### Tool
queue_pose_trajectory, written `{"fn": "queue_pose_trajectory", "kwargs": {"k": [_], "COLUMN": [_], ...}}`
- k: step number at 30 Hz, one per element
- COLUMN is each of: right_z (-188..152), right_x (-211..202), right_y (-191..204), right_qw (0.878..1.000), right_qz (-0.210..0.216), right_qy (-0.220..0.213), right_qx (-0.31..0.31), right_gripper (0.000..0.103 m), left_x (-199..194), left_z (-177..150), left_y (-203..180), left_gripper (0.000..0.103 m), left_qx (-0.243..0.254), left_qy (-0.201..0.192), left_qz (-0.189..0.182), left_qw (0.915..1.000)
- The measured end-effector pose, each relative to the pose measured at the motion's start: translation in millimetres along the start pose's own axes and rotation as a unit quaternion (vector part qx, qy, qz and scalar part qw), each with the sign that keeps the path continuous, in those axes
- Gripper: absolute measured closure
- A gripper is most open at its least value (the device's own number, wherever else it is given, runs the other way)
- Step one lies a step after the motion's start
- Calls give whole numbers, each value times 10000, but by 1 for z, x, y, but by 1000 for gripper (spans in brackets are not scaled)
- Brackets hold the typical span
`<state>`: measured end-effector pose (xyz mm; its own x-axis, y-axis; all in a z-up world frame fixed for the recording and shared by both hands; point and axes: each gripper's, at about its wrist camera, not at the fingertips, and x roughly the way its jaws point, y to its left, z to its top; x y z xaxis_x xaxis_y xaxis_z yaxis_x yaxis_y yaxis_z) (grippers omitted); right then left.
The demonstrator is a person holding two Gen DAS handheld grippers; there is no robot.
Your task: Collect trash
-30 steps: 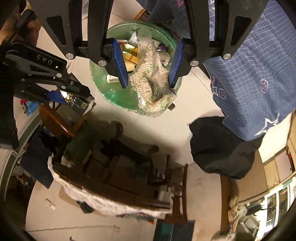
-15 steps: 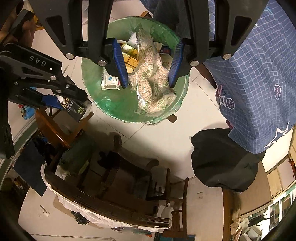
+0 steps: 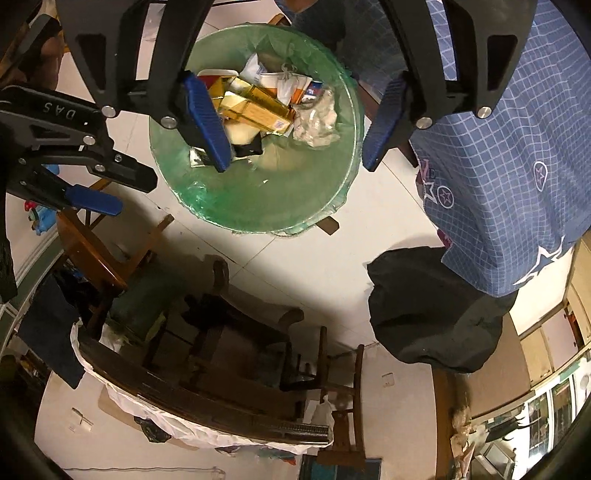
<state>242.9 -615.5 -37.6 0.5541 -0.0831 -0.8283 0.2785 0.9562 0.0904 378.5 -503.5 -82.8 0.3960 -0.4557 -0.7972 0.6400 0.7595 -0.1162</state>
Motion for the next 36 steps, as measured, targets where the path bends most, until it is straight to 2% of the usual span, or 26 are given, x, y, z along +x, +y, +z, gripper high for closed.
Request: {"fn": "queue_pose_trajectory", "kwargs": {"k": [4,6,10,14,17,20,23,25,27,30,36], "right_z": [-5,-15,-45,-85,-120,-151,-183,-203,-224,-250,-302], "right_x": [-14,-33,-79,-122,-154,-179,-195,-202,-211,-223,-245], "right_y": [-2,-1,10,34,53,68,81,90,97,105,114], "right_qw": [9997,9984,9917,9799,9669,9532,9423,9373,9327,9272,9204], "right_qz": [52,94,-130,-346,-506,-602,-637,-692,-734,-776,-930], "right_qy": [-215,-523,-1271,-1964,-2500,-2962,-3283,-3410,-3527,-3664,-3798], "right_qx": [80,168,148,-38,-84,-108,-129,-182,-165,-98,51], "right_gripper": [39,29,16,6,6,6,6,6,6,6,6], "left_x": [-12,-24,-67,-120,-154,-196,-230,-246,-264,-282,-315], "left_z": [-4,-9,-38,-83,-113,-152,-192,-214,-237,-262,-314], "left_y": [4,6,9,17,18,12,6,2,-2,-5,-22], "left_gripper": [22,17,6,5,5,5,5,5,5,5,5], "left_qx": [16,34,94,9,29,200,309,276,304,217,392], "left_qy": [-113,-243,-802,-1448,-1802,-2285,-2687,-2843,-2967,-2993,-3112], "left_qz": [102,132,321,423,443,387,445,414,391,239,156], "left_qw": [9999,9996,9962,9886,9826,9726,9617,9574,9537,9536,9494]}}
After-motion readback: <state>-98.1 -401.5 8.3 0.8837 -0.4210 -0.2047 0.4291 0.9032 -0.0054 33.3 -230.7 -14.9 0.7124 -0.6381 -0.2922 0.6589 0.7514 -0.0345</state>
